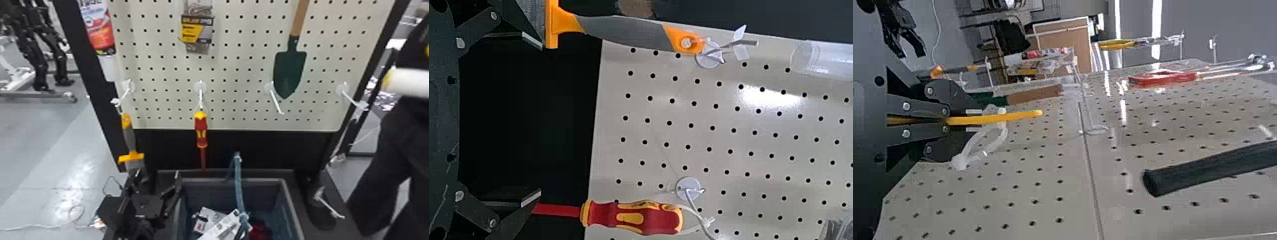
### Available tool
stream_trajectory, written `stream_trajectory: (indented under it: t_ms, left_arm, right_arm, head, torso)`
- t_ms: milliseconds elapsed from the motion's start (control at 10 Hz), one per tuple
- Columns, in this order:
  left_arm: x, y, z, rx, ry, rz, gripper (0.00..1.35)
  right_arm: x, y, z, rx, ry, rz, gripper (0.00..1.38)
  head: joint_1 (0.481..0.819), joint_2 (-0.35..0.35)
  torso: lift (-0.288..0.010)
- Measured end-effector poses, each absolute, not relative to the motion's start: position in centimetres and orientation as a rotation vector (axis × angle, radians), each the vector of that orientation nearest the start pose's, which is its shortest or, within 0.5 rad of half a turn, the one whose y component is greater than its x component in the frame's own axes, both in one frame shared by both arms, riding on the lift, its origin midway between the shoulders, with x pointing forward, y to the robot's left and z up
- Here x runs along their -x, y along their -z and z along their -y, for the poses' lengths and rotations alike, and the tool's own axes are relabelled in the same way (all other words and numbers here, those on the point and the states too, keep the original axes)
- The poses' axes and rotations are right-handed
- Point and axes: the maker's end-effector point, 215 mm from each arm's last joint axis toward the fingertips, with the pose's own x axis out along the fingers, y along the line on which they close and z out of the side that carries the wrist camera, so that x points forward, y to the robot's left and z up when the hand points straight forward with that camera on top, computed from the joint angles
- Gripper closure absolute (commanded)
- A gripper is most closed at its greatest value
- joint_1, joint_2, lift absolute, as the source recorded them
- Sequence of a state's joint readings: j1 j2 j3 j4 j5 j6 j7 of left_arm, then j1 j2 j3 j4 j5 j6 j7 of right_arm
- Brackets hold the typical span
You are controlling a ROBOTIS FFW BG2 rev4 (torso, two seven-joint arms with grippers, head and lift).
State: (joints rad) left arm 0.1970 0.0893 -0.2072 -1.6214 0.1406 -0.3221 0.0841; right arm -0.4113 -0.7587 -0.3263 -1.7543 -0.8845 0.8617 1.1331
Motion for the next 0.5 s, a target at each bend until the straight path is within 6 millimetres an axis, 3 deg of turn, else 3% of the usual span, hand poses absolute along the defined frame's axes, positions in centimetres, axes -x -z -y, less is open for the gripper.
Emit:
stream_trajectory:
  t_ms: [500]
  left_arm:
    - [-51.6,33.7,-15.9,0.117,0.105,0.144,0.26]
  right_arm:
    - [-48.9,2.8,28.7,-0.192,-1.160,-0.040,1.29]
  head:
    - [0.549,0.000]
  torso:
    - [-0.100]
